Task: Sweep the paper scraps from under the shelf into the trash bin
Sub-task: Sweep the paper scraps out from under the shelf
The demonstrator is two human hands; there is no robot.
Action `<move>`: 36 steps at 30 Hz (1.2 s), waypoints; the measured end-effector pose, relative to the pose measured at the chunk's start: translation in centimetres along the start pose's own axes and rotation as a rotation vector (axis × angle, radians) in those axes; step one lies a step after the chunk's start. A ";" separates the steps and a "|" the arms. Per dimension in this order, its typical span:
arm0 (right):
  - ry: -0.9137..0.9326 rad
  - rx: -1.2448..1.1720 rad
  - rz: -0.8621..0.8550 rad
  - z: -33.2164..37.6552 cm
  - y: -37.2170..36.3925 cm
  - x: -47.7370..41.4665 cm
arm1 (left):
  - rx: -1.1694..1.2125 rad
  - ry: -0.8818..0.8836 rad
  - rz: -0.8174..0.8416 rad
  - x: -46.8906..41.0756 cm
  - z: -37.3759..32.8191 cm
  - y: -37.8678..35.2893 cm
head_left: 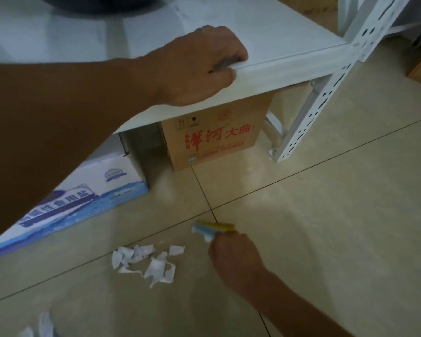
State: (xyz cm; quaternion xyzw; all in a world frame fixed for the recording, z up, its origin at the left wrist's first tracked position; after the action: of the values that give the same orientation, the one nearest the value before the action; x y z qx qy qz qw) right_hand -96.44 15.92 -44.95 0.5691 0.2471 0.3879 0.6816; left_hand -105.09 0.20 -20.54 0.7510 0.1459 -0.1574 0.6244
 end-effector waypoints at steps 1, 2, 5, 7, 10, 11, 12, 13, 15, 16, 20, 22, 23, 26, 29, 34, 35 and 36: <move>0.030 0.022 0.001 1.3 0.2 1.2 | -0.024 -0.002 0.017 0.3 -0.2 0.1; 0.043 0.010 0.005 2.0 0.2 1.9 | -0.047 -0.002 0.032 0.8 -0.5 0.3; -0.107 0.016 -0.066 -0.8 1.5 2.0 | -0.081 0.011 0.038 2.7 -1.3 1.2; -0.200 0.071 -0.154 -3.5 2.8 1.7 | -0.095 0.022 0.009 4.7 -1.5 1.9; -0.188 0.124 -0.118 -3.7 2.0 2.0 | -0.092 0.048 -0.023 8.4 -1.4 3.0; -0.187 0.113 -0.091 -3.0 1.1 2.3 | -0.082 0.063 -0.033 9.6 -1.2 3.4; -0.163 0.087 -0.070 -1.8 0.2 2.7 | -0.072 0.083 -0.047 10.9 -1.0 3.9; -0.129 0.068 -0.040 0.0 -0.9 3.2 | -0.059 0.102 -0.065 12.2 -0.9 4.5; -0.024 0.041 -0.019 4.2 -2.5 4.3 | -0.027 0.131 -0.091 14.6 -0.9 5.7; 0.032 0.020 -0.024 6.2 -2.9 4.7 | -0.018 0.135 -0.094 15.7 -1.1 6.1; 0.023 -0.010 -0.087 7.9 -1.8 3.7 | -0.039 0.121 -0.094 20.4 -2.5 7.5; -0.105 -0.023 -0.118 6.3 -0.8 2.6 | -0.021 0.166 -0.092 23.1 -2.4 7.9; -0.159 -0.032 -0.113 5.9 -0.5 2.2 | -0.010 0.198 -0.087 24.5 -2.2 7.8; -0.109 -0.003 -0.003 8.4 -1.4 1.8 | 0.012 0.333 -0.060 28.6 -1.2 6.6; 0.011 -0.074 0.067 13.5 -3.9 2.1 | 0.046 0.469 -0.023 32.8 -0.6 5.2; 0.148 -0.114 0.101 18.8 -4.5 2.0 | 0.072 0.631 0.011 39.0 -0.2 4.9; 0.162 -0.094 0.074 18.9 -3.8 1.4 | 0.073 0.679 0.017 40.2 0.0 5.2; 0.169 -0.072 0.047 18.7 -3.2 0.6 | 0.075 0.726 0.023 41.3 0.1 5.4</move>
State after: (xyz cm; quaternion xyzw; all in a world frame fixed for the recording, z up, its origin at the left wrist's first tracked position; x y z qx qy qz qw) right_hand -80.72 5.30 -43.64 0.5151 0.2761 0.4589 0.6692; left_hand -65.36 0.03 -33.02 0.7820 0.3436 0.1214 0.5055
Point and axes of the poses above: each hand's wrist, its own x-axis away from the middle knuckle, its own y-axis out of the back of the hand, z = x × y, the point moved 8 cm from there along -x, towards the middle knuckle, and after that the axes turned 10 degrees about -z, right-handed, at the moved point
